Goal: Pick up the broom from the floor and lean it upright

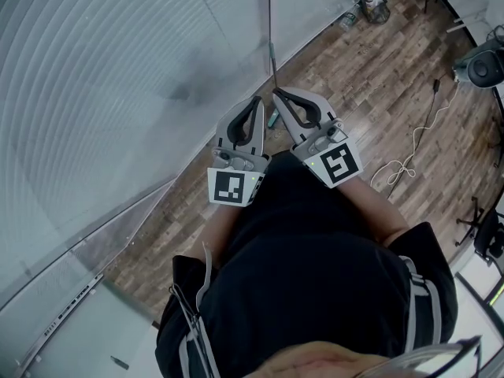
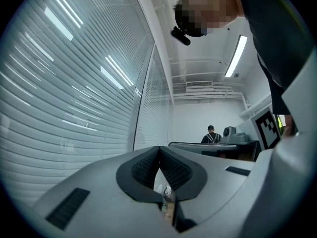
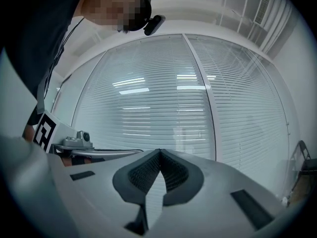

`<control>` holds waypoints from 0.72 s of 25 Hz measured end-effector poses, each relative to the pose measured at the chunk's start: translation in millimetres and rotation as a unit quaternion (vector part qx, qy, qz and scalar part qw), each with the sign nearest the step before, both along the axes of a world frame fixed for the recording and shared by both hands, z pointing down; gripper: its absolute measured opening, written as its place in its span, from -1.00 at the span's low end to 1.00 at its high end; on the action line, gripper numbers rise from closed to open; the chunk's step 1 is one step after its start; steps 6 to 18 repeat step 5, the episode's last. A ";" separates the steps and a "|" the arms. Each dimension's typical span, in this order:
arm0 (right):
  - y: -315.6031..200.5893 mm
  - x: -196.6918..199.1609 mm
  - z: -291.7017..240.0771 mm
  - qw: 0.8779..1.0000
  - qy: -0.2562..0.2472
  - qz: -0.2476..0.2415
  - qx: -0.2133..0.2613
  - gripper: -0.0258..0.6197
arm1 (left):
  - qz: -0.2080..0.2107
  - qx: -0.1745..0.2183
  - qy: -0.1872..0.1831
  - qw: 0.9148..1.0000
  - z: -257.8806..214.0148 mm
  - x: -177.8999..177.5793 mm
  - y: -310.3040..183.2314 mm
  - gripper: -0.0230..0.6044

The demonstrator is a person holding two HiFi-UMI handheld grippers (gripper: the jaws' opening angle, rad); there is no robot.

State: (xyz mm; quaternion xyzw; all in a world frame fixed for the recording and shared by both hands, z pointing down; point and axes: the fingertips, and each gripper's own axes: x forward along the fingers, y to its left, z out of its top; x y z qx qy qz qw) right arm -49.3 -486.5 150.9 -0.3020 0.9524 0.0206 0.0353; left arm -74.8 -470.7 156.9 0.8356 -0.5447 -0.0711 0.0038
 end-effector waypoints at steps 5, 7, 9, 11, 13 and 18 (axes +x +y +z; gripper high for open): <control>-1.4 -4.8 -1.2 1.000 0.007 0.006 0.005 -0.86 | 0.009 -0.002 0.012 1.000 -1.2 -2.2 -2.5 -0.87; -1.4 -4.8 -1.2 1.000 0.007 0.006 0.005 -0.86 | 0.009 -0.002 0.012 1.000 -1.2 -2.2 -2.5 -0.87; -1.4 -4.8 -1.2 1.000 0.007 0.006 0.005 -0.86 | 0.009 -0.002 0.012 1.000 -1.2 -2.2 -2.5 -0.87; -1.4 -4.8 -1.2 1.000 0.007 0.006 0.005 -0.86 | 0.009 -0.002 0.012 1.000 -1.2 -2.2 -2.5 -0.87; -1.4 -4.8 -1.2 1.000 0.007 0.006 0.005 -0.86 | 0.009 -0.002 0.012 1.000 -1.2 -2.2 -2.5 -0.87; -1.4 -4.8 -1.2 1.000 0.007 0.006 0.005 -0.86 | 0.009 -0.002 0.012 1.000 -1.2 -2.2 -2.5 -0.87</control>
